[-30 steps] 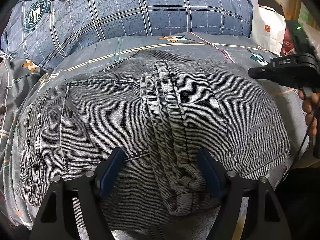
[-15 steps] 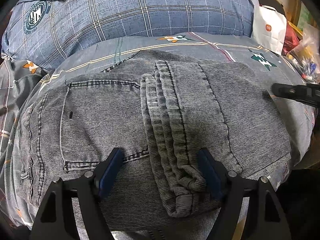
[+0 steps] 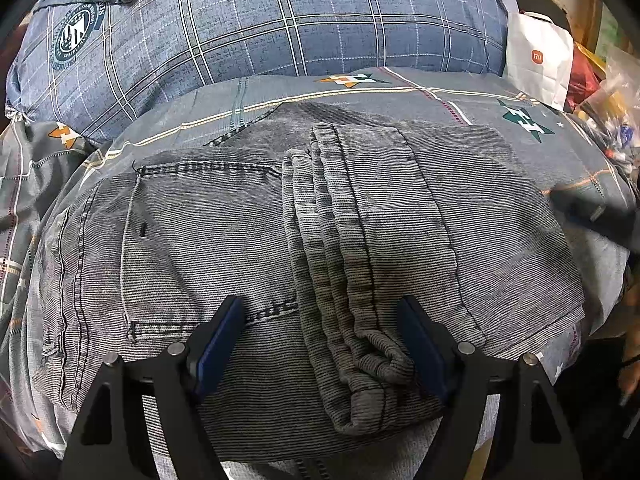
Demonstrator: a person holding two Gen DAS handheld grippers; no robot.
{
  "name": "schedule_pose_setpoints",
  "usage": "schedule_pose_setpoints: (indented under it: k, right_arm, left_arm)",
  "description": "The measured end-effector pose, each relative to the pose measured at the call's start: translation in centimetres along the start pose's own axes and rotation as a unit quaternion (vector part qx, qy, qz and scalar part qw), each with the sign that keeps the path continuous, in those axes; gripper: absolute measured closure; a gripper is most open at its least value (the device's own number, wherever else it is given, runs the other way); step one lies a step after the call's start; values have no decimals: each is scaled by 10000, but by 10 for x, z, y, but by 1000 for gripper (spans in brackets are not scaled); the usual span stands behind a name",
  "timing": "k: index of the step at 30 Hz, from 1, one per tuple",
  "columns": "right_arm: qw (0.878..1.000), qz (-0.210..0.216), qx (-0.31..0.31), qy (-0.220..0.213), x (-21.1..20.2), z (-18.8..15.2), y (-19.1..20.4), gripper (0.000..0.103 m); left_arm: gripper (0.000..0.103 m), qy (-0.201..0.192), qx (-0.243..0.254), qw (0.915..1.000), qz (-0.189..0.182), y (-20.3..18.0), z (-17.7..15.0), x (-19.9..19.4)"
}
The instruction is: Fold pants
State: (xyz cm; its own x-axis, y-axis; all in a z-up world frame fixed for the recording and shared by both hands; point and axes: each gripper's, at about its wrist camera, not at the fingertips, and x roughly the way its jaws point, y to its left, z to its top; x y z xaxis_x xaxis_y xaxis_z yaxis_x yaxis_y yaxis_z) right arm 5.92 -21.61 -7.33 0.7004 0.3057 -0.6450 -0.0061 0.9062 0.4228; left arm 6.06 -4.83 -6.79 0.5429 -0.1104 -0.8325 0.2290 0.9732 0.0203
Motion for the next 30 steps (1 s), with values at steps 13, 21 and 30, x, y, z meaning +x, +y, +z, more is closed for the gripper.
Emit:
schedule_pose_setpoints:
  k: [13, 21, 30]
  right_arm:
    - [9990, -185, -340, 210, 7, -7, 12, 23]
    - [9986, -83, 88, -524, -23, 4, 6, 23]
    - [9980, 156, 277, -548, -11, 15, 22, 23]
  left_arm:
    - [23, -445, -700, 9957, -408, 29, 9, -43]
    - [23, -773, -1643, 9826, -400, 95, -14, -80]
    - [23, -622, -3258, 9411, -662, 185, -66, -77]
